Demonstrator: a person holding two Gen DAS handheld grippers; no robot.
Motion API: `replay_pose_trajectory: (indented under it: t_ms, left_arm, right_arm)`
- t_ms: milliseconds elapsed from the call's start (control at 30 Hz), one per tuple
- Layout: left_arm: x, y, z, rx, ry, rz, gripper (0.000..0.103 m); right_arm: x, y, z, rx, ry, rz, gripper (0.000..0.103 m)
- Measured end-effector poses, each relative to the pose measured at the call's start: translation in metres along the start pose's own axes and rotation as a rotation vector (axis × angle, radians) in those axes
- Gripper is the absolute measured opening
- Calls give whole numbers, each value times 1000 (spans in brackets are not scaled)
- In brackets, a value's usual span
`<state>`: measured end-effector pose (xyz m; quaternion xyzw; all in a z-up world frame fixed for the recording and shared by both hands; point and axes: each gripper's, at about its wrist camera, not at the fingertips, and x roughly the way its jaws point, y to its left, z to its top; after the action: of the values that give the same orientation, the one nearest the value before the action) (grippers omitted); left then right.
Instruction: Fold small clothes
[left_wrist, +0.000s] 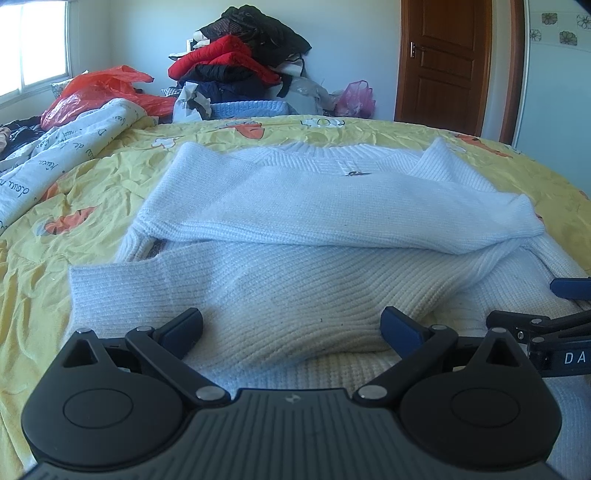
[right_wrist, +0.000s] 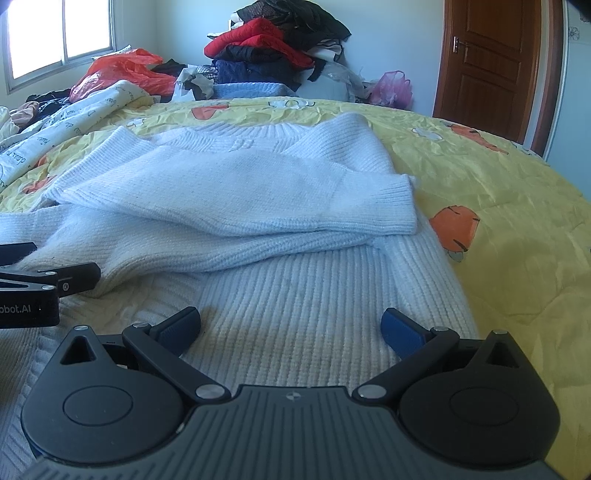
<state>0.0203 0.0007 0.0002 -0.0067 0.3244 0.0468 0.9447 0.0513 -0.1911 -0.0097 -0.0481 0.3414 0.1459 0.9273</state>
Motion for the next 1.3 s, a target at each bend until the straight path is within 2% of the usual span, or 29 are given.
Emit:
replay_pose_trajectory:
  t_ms: [400, 1133, 1300]
  left_arm:
    - [-6, -7, -7, 39, 15, 20, 103]
    - [-7, -3, -7, 18, 11, 10, 103]
    - [-15, 0, -13, -14, 8, -10, 103]
  right_arm:
    - [0, 0, -1, 1, 0, 2, 103]
    - [-12, 2, -12, -6, -3, 6, 102]
    - [-13, 1, -12, -5, -3, 8, 102]
